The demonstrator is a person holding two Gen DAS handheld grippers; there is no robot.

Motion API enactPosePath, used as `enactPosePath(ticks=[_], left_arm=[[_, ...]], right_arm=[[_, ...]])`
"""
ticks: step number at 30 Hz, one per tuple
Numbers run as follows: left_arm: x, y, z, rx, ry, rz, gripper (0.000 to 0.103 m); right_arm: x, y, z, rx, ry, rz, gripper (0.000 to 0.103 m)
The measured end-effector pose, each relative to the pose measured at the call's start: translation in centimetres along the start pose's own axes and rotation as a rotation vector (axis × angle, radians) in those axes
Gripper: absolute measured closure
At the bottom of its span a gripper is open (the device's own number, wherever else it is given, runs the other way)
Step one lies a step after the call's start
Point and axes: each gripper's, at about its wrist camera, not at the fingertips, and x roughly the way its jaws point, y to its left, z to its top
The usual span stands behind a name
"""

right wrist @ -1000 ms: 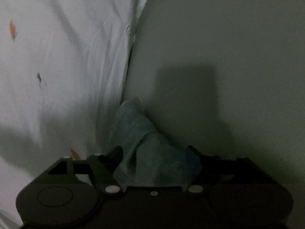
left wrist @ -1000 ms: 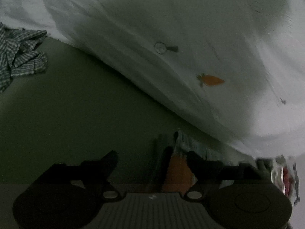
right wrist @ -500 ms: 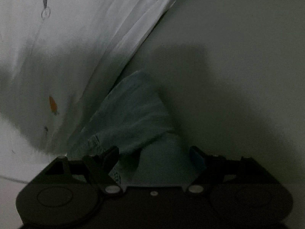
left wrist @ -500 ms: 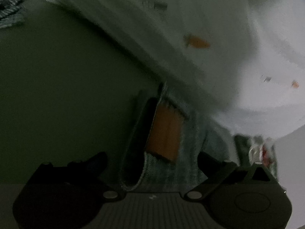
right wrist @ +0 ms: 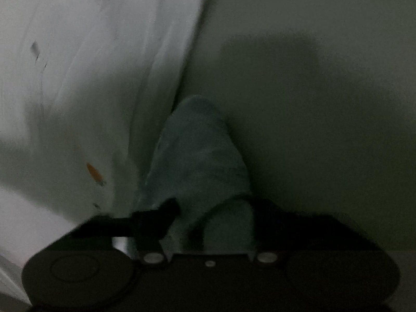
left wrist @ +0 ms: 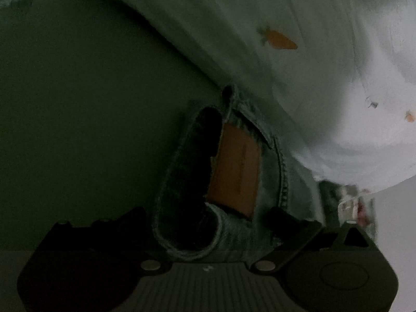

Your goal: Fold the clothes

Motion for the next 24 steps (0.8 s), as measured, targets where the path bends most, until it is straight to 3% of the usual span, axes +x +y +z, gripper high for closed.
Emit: enactPosePath(ticks=[2, 3, 6, 9, 15, 20, 24], left_arm=[[-0.2, -0.1, -0.3, -0.015, -0.02, 0.016, 0.014], [-0.5, -0.2, -0.4, -0.02, -0.029, 0.023, 0.027], [-1.3, -0.4, -0.9, -0.051, -0.067, 0.013, 0.051], [-2.1, -1.2, -1.2, -0.03, -0.088, 0.005, 0.062], [-4.2, -4.8, -1.9, 0.061, -0.11, -0.044, 0.069], [-8.6, -8.5, -3.7, 0.215, -0.151, -0.11, 0.07], [-12.7, -10.4, -5.8, 0.266, -0.202, -0.194, 0.07]], right_arm=[[-0.2, -1.6, -0.7, 0.101, -0.02, 0.057, 0.069], [-0.6, -2.1, -1.0, 0.15, -0.028, 0.088, 0.073], [-1.6, -3.3, -2.1, 0.235, -0.045, 0.183, 0.081], [-2.6, -3.6, -3.7, 0.277, -0.042, 0.286, 0.083], [-4.2, -2.0, -7.2, 0.256, 0.01, 0.379, 0.084], [-7.1, -2.2, -10.7, 0.273, 0.014, 0.429, 0.084], [-10.3, -2.8, -13.6, 0.303, -0.01, 0.538, 0.084]])
